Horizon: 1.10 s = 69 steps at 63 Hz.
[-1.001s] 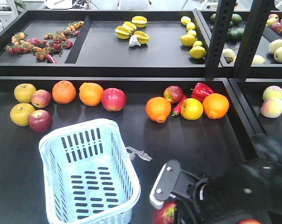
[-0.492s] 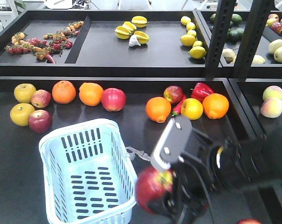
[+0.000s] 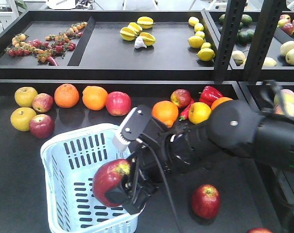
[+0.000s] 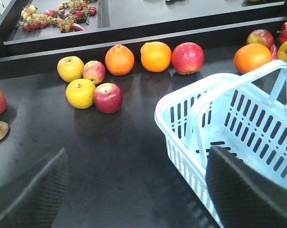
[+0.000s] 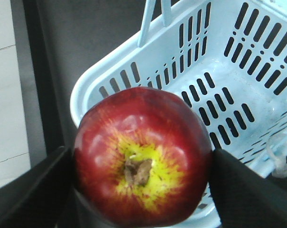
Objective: Pick three apples into basket with both arms
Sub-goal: 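Move the apple over the basket and open the right gripper, then reach the right gripper down to the next red apple and grasp it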
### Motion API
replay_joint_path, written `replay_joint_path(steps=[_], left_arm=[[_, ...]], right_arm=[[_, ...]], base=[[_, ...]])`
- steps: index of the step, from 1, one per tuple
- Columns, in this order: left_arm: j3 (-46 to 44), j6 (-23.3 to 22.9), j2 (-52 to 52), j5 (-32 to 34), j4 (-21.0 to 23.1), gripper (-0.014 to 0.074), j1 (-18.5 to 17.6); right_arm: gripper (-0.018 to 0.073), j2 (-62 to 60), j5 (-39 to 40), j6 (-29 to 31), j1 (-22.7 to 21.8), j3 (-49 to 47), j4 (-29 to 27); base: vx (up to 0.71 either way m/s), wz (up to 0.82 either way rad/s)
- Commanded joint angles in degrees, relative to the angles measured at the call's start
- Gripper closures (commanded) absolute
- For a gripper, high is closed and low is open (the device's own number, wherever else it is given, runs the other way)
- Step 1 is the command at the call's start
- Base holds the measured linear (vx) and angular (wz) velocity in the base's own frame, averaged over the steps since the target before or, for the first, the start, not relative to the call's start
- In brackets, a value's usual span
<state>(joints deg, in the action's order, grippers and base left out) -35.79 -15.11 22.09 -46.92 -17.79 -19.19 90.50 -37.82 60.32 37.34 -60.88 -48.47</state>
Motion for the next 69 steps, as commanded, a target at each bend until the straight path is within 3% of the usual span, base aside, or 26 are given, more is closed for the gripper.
replay_joint_path(steps=[1,13,23,28,36,54,62,69], left_arm=[[-1.3,-0.59,0.34,3.56,-0.72,0.0024,-0.13],[-1.3,-0.59,0.34,3.56,-0.72,0.0024,-0.13],[-1.3,-0.59,0.34,3.56,-0.72,0.0024,-0.13],[-1.3,-0.59,0.34,3.56,-0.72,0.0024,-0.13],[-1.3,-0.59,0.34,3.56,-0.72,0.0024,-0.13],[-1.3,-0.59,0.34,3.56,-0.72,0.0024,-0.13],[-1.3,-0.59,0.34,3.56,-0.72,0.0024,-0.13],[-1.3,-0.59,0.34,3.56,-0.72,0.0024,-0.13]], right_arm=[[0.005,-0.5,2.47,1.7,-0.02,-2.36,-3.17],[-0.0108,0.21,3.92,1.7,-0.02,-2.36,-3.17],[-0.0111,0.06,5.25,0.29,-0.23,-2.36,-2.55],[-0.0099,-0.56,5.53,-2.62,-0.24,-2.36,0.44],[-0.0071,-2.11,5.52,-13.08,-0.24,-2.36,13.58],[-0.0047,-3.26,-2.13,-50.08,-0.24,-2.36,56.14],[-0.0046,-3.26,-6.19,-59.02,-0.77,-2.36,66.3],[-0.0045,-3.19,-5.93,-59.61,-4.43,-1.95,65.94]], base=[[0.0,0.0],[0.0,0.0],[0.0,0.0],[0.0,0.0],[0.0,0.0],[0.0,0.0],[0.0,0.0],[0.0,0.0]])
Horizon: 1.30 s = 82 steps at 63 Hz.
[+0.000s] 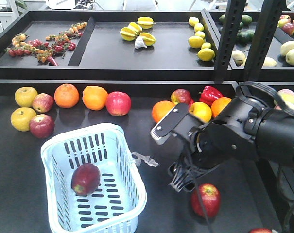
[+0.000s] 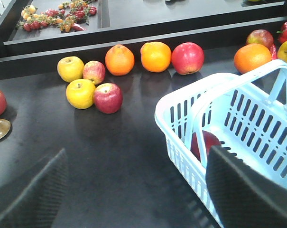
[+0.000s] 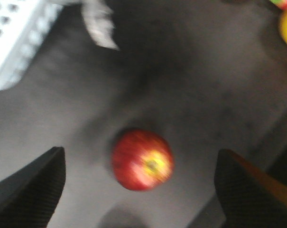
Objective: Pick three apples into basket with both arms
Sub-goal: 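Reach the right gripper down to the next red apple and grasp it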
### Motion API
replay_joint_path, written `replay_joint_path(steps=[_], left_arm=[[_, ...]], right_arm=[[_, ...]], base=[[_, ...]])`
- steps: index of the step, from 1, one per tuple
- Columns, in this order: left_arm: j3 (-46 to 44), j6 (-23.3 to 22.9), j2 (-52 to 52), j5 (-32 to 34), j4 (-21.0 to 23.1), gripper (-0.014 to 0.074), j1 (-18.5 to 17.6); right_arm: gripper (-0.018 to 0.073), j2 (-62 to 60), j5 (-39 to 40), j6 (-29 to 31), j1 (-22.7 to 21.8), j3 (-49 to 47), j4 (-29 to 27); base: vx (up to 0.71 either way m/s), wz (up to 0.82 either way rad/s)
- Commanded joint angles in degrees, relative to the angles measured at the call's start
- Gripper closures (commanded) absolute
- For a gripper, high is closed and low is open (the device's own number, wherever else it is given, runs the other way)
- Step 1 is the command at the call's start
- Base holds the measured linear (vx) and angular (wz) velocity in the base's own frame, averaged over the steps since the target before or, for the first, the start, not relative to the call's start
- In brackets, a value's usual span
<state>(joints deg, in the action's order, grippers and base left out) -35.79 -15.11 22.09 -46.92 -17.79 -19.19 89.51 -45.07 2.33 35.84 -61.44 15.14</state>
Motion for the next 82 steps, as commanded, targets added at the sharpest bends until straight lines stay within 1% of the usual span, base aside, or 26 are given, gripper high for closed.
replay_joint_path(steps=[1,5,11,16,20,23,27,32,35,47,59,76,82], left_arm=[[-1.3,-0.59,0.34,3.56,-0.72,0.0024,-0.13],[-1.3,-0.59,0.34,3.56,-0.72,0.0024,-0.13],[-1.3,-0.59,0.34,3.56,-0.72,0.0024,-0.13],[-1.3,-0.59,0.34,3.56,-0.72,0.0024,-0.13],[-1.3,-0.59,0.34,3.56,-0.72,0.0024,-0.13],[-1.3,-0.59,0.34,3.56,-0.72,0.0024,-0.13],[-1.3,-0.59,0.34,3.56,-0.72,0.0024,-0.13],[-1.3,-0.59,0.34,3.56,-0.72,0.0024,-0.13],[-1.3,-0.59,0.34,3.56,-0.72,0.0024,-0.13],[-1.3,-0.59,0.34,3.56,-0.72,0.0024,-0.13],[-1.3,-0.59,0.34,3.56,-0.72,0.0027,-0.13],[-1.3,-0.59,0.34,3.56,-0.72,0.0027,-0.13],[-1.3,-0.59,0.34,3.56,-0.72,0.0027,-0.13]], right_arm=[[-0.0045,-2.21,1.54,-1.35,-3.57,-1.26,1.97],[-0.0043,-2.1,2.9,-0.17,-6.86,-0.4,-0.21],[-0.0043,-2.1,5.66,2.89,-12.79,1.51,-5.76],[-0.0043,-2.1,7.8,7.85,-17.34,3.23,-12.57],[-0.0041,-2.1,9.68,11.98,-19.72,4.7,-18.45],[-0.0041,-2.1,11.45,14.84,-20.64,5.94,-21.41],[-0.004,-2.1,14.12,19.3,-20.49,7.45,-23.96],[-0.004,-1.51,16.51,22.19,-20.28,8.86,-26.06],[-0.004,-0.48,17.11,22.89,-20.28,9.37,-26.63],[-0.004,6.4,15.91,22.34,-20.35,9.37,-26.52],[-0.004,12.49,16.53,22.4,-20.35,9.37,-26.75],[-0.0035,16.13,18.31,22.4,-20.35,9.37,-26.82],[-0.0036,16.89,19.04,22.45,-20.35,9.37,-27.67]], base=[[0.0,0.0],[0.0,0.0],[0.0,0.0],[0.0,0.0],[0.0,0.0],[0.0,0.0],[0.0,0.0],[0.0,0.0],[0.0,0.0],[0.0,0.0],[0.0,0.0],[0.0,0.0],[0.0,0.0]])
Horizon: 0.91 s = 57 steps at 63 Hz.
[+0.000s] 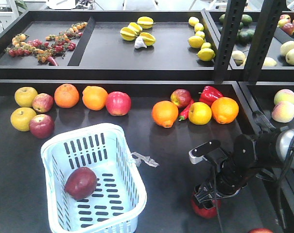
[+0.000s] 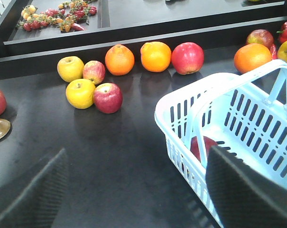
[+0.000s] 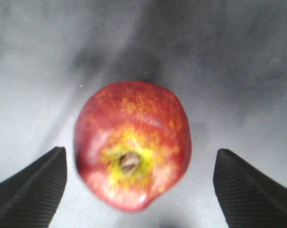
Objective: Pick three apples into basket with both arms
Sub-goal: 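Reach the right gripper down to the next red apple and grasp it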
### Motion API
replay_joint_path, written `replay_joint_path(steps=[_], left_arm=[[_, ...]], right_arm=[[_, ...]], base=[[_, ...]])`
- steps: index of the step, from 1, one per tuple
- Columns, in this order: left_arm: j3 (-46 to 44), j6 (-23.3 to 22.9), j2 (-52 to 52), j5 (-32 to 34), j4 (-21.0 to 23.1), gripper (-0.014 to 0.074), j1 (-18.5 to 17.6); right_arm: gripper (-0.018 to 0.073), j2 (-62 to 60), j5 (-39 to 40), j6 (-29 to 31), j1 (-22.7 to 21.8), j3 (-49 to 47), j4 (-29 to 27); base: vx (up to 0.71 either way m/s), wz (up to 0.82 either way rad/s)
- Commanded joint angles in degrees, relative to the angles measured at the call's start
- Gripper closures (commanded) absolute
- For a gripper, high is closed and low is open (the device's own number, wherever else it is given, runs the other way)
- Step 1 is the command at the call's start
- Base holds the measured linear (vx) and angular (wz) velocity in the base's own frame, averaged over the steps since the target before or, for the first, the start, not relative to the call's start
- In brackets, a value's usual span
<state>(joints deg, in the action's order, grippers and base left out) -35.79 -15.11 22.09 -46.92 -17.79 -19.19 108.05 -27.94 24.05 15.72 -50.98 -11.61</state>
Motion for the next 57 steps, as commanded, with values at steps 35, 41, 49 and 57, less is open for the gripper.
replay_joint_path(steps=[35,41,49,57], left_arm=[[-1.3,-0.59,0.34,3.56,-0.72,0.0027,-0.13],[-1.3,-0.59,0.34,3.56,-0.72,0.0027,-0.13],[-1.3,-0.59,0.34,3.56,-0.72,0.0027,-0.13],[-1.3,-0.59,0.34,3.56,-0.72,0.0027,-0.13]], right_arm=[[0.0096,1.51,3.11,1.03,-0.24,-1.2,-2.36],[0.0165,1.51,3.67,0.72,-0.24,-1.28,-2.36],[0.0207,1.51,3.3,0.62,-0.24,-1.28,-2.36],[0.0209,0.82,3.1,0.32,-0.24,-1.28,-2.4]], base=[[0.0,0.0],[0.0,0.0],[0.0,0.0],[0.0,0.0]])
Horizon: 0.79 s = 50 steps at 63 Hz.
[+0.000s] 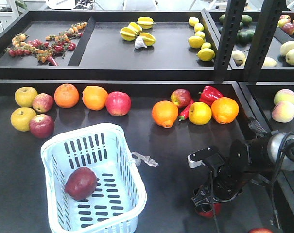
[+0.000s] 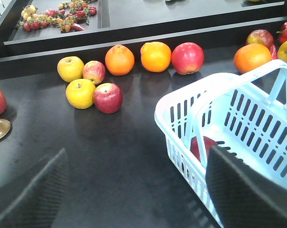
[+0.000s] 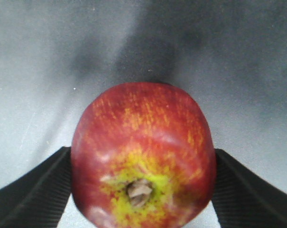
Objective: Pick three apples into basket with both arms
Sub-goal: 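Reach the right gripper down to the next red apple and grasp it, then carry the red apple over the basket and release it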
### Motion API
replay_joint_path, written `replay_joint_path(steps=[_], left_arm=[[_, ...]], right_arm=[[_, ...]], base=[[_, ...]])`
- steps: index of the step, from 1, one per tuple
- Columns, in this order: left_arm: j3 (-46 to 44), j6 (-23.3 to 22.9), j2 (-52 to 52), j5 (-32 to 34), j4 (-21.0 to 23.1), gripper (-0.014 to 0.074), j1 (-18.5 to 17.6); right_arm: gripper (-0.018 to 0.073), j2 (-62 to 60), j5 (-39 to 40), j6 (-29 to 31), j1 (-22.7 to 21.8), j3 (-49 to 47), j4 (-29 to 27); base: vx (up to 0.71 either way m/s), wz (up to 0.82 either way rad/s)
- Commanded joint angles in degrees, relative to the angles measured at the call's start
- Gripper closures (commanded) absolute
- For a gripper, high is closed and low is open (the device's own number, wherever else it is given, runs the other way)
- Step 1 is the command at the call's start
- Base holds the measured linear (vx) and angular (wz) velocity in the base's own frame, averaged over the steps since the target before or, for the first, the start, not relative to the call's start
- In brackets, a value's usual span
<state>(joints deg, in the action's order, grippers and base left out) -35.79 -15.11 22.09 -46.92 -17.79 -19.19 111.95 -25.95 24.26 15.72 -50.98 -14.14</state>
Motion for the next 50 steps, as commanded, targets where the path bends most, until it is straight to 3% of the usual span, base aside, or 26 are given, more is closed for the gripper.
replay_joint_path(steps=[1,20,30,43,50], left_arm=[[-1.3,-0.59,0.34,3.56,-0.72,0.0027,-0.13],[-1.3,-0.59,0.34,3.56,-0.72,0.0027,-0.13],[-1.3,-0.59,0.34,3.56,-0.72,0.0027,-0.13],[-1.3,-0.59,0.34,3.56,-0.72,0.0027,-0.13],[-1.3,-0.59,0.34,3.56,-0.72,0.0027,-0.13]], right_arm=[[0.0209,-3.26,1.08,0.11,-0.24,-1.28,0.13],[0.0209,-12.68,-1.57,-0.17,-0.24,-1.28,-0.37],[0.0209,-19.86,-5.2,0.85,-0.24,-1.28,-4.98],[0.0209,-28.0,-10.61,8.15,-0.24,-1.28,-13.36],[0.0209,-31.83,-13.82,15.36,0.3,-1.28,-19.92]], base=[[0.0,0.0],[0.0,0.0],[0.0,0.0],[0.0,0.0],[0.0,0.0]])
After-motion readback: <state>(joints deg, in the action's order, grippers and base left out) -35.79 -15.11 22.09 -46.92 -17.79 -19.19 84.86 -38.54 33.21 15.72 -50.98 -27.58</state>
